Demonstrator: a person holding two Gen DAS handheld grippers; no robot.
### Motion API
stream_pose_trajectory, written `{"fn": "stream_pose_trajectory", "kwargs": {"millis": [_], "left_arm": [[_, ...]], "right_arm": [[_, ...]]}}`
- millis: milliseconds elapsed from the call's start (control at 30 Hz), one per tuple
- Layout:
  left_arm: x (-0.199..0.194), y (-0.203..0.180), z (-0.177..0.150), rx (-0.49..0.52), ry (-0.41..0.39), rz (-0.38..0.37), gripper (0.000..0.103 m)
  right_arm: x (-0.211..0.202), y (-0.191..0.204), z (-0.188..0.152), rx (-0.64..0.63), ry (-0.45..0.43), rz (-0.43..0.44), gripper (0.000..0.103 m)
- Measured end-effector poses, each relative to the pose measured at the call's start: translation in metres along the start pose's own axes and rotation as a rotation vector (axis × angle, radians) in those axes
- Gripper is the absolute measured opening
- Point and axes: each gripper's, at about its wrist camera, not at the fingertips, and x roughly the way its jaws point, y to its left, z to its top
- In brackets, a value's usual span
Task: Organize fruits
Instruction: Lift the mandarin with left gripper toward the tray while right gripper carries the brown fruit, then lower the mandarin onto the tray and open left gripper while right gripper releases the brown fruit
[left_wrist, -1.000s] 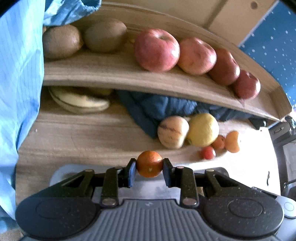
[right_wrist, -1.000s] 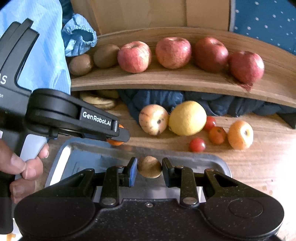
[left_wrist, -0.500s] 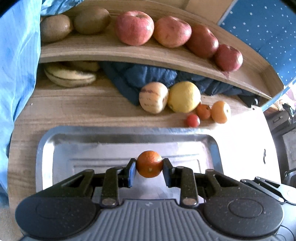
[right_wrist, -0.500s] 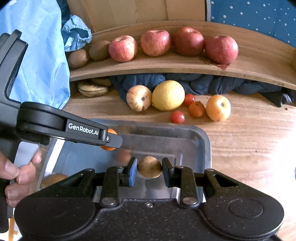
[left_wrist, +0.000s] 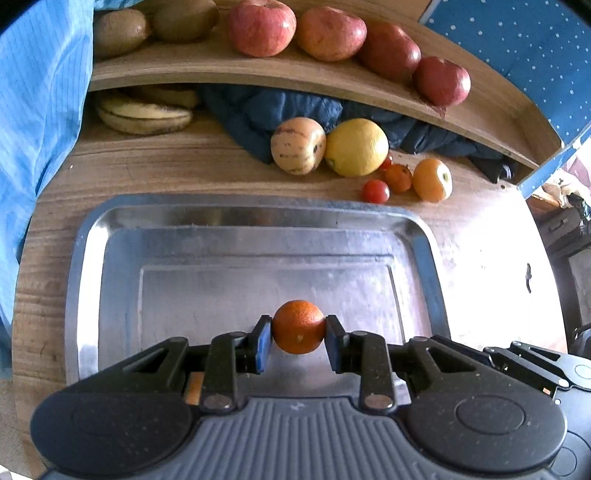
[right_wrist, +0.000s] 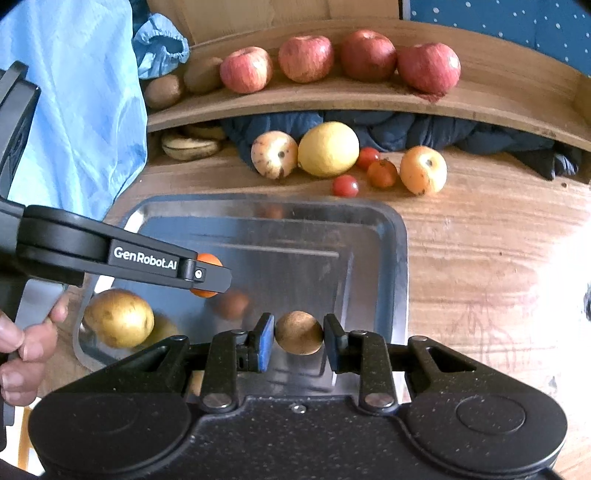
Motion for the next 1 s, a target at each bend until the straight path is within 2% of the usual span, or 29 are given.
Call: {"fn": "stream_pose_trajectory", "kwargs": {"millis": [1000], "left_arm": [[-0.004,-0.016,-0.02,0.126,0.071,0.073,0.034]], "right_arm": [[0.005,0.011,-0.023,-0.058,0.075,0.048,0.031]]}}
